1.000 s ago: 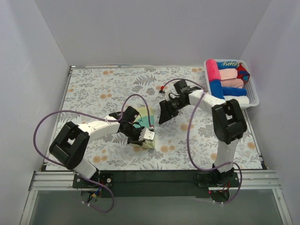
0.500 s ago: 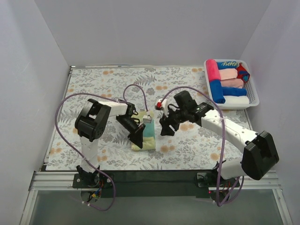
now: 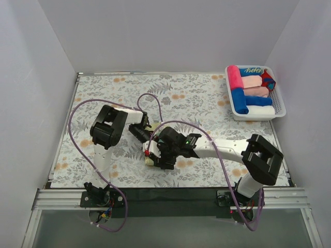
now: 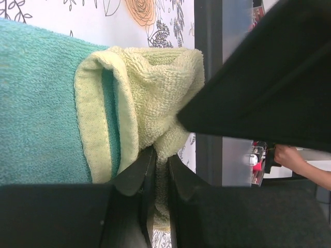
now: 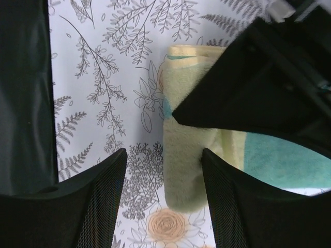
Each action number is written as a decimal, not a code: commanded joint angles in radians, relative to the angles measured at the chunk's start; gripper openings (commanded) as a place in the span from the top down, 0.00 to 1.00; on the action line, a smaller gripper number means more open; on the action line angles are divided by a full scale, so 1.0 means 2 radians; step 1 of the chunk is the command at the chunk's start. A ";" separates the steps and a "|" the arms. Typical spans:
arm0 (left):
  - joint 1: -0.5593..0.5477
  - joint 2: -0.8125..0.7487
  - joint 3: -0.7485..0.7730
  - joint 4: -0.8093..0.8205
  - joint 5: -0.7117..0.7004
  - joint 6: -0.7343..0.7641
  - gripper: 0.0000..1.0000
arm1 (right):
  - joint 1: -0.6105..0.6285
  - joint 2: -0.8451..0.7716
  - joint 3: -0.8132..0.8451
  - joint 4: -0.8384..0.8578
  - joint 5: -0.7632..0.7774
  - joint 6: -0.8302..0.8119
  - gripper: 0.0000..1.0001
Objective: Roll the towels
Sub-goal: Roll the towel
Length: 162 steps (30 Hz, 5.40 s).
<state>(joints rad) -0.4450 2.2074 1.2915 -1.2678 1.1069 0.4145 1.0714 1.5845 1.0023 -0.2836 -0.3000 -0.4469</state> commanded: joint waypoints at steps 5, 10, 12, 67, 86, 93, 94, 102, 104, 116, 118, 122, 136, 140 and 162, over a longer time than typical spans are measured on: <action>0.008 0.018 0.006 0.063 -0.090 0.037 0.87 | 0.017 0.057 -0.026 0.072 0.050 -0.030 0.64; 0.018 -0.014 0.009 0.066 -0.083 0.049 0.74 | 0.017 0.058 -0.041 0.059 0.035 -0.027 0.99; 0.027 -0.041 0.006 0.066 -0.076 0.053 0.71 | 0.014 0.061 -0.042 0.037 0.014 -0.021 0.99; -0.211 -0.417 -0.337 0.336 -0.290 -0.030 1.00 | -0.257 0.253 0.170 -0.174 -0.343 0.108 0.50; -0.054 -0.040 -0.045 0.056 -0.113 0.040 0.99 | -0.180 -0.118 0.001 -0.100 -0.083 0.010 0.37; -0.034 0.043 0.025 0.023 -0.112 0.058 0.95 | -0.052 -0.087 -0.022 -0.020 0.057 -0.017 0.34; -0.032 0.048 0.029 0.017 -0.108 0.064 0.94 | -0.043 -0.084 -0.029 -0.005 0.066 -0.025 0.34; -0.015 0.074 0.044 0.012 -0.100 0.080 0.90 | 0.029 -0.025 -0.078 0.099 0.106 -0.069 0.36; -0.011 0.072 0.046 0.014 -0.098 0.081 0.89 | 0.030 -0.005 -0.085 0.104 0.099 -0.070 0.41; 0.061 -0.114 0.012 0.057 -0.046 0.063 0.55 | 0.000 0.003 -0.077 -0.008 -0.049 -0.041 0.99; 0.078 -0.152 -0.006 0.079 -0.041 0.053 0.53 | -0.013 0.014 -0.064 -0.039 -0.077 -0.026 0.99; 0.138 -0.252 -0.066 0.154 -0.055 0.011 0.50 | -0.033 0.044 -0.034 -0.076 -0.135 -0.007 0.99; 0.012 -0.692 -0.359 0.309 -0.237 0.091 0.31 | -0.135 0.264 0.138 -0.236 -0.357 -0.014 0.99; -0.089 -0.726 -0.408 0.364 -0.302 0.082 0.30 | -0.142 0.317 0.168 -0.270 -0.374 -0.029 0.99; -0.289 -0.478 -0.417 0.506 -0.434 -0.012 0.89 | -0.181 0.352 0.204 -0.318 -0.381 -0.070 0.89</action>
<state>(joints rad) -1.0206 1.1976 0.4492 -0.1497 0.2222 0.4294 0.7212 2.3081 1.4178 -0.9337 -1.2030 -0.5285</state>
